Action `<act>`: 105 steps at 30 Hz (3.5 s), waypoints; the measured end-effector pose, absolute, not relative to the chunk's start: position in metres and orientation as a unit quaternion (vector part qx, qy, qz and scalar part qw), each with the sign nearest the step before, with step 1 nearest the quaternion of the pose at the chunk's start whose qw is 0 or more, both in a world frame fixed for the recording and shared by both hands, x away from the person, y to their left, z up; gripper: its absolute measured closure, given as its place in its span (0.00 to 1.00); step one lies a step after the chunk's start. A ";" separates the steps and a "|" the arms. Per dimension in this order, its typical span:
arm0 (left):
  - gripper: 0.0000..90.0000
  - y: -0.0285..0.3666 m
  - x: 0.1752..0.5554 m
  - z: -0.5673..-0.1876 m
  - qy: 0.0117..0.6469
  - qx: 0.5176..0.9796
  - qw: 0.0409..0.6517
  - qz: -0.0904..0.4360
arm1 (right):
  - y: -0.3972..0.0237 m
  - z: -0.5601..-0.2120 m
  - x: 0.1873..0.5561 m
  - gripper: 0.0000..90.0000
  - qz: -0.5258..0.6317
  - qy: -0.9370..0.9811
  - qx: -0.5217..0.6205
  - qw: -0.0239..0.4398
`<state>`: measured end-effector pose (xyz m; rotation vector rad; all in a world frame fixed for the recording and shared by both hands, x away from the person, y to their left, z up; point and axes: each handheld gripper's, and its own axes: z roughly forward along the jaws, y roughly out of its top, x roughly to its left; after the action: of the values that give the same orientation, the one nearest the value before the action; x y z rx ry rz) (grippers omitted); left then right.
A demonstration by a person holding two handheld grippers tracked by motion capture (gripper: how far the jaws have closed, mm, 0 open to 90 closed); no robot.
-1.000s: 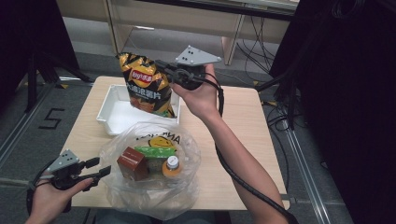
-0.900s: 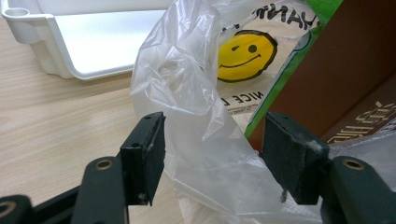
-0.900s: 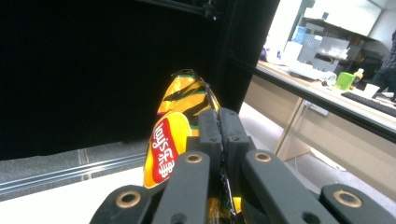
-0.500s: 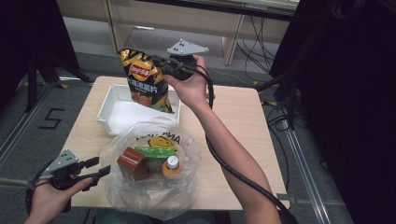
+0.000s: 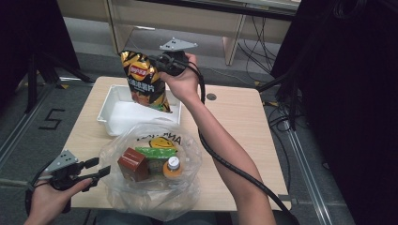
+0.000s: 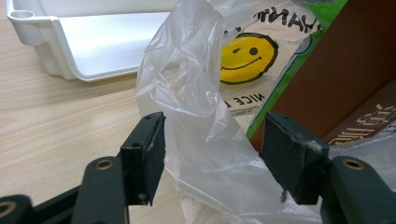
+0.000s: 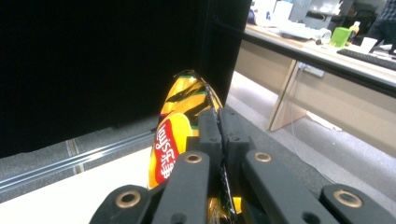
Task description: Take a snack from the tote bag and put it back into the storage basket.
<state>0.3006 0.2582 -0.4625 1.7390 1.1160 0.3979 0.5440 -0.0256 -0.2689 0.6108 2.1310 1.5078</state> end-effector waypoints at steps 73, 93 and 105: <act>0.44 0.259 0.299 -0.464 0.462 0.716 0.498 0.159 | 0.017 -0.358 0.615 0.99 0.518 0.787 0.286 0.176; 0.44 0.259 0.299 -0.464 0.459 0.719 0.496 0.160 | -0.001 -0.366 0.627 0.94 0.484 0.799 0.290 0.208; 0.45 0.259 0.298 -0.464 0.460 0.716 0.501 0.158 | -0.001 -0.365 0.626 0.66 0.455 0.811 0.298 0.215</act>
<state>0.2984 0.2589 -0.4638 1.7317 1.1114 0.3808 0.6259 -0.0012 -0.3649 0.8266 2.2489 1.2627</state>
